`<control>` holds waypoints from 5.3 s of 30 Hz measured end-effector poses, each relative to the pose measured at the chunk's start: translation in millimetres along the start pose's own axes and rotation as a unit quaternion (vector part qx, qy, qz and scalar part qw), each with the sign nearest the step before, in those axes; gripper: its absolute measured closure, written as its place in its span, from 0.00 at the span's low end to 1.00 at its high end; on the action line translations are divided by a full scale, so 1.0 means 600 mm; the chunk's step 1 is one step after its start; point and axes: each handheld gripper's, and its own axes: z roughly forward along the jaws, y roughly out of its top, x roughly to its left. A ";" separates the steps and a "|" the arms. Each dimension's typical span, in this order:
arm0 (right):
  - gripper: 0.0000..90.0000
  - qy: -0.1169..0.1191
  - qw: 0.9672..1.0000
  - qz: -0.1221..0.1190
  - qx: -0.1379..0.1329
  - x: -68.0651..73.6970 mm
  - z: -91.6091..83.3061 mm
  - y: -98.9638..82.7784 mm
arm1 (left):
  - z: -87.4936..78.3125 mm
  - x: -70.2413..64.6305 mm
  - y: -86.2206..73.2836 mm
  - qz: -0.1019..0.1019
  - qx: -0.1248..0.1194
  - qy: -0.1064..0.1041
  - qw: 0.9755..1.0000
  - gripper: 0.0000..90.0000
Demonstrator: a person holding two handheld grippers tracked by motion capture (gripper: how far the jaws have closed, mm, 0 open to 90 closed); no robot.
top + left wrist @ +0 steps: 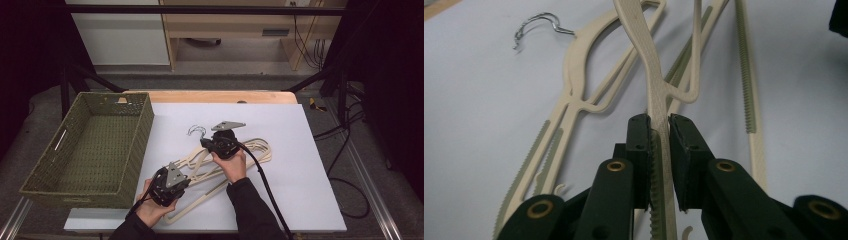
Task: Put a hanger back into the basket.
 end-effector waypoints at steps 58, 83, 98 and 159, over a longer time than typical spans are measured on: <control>0.06 -0.017 0.989 -0.042 -0.138 -0.052 -0.263 -0.105 | -0.099 0.056 0.119 -0.057 -0.139 -0.068 0.986 0.95; 0.03 -0.076 0.989 -0.023 -0.129 -0.093 -0.296 -0.138 | -0.229 0.219 0.122 -0.065 -0.154 0.000 0.986 0.95; 0.03 -0.082 0.989 -0.017 -0.123 -0.098 -0.294 -0.141 | -0.280 0.297 0.088 -0.069 -0.146 0.050 0.986 0.95; 0.03 -0.078 0.990 -0.016 -0.115 -0.095 -0.282 -0.141 | -0.221 0.425 -0.120 -0.187 -0.069 0.046 0.979 0.95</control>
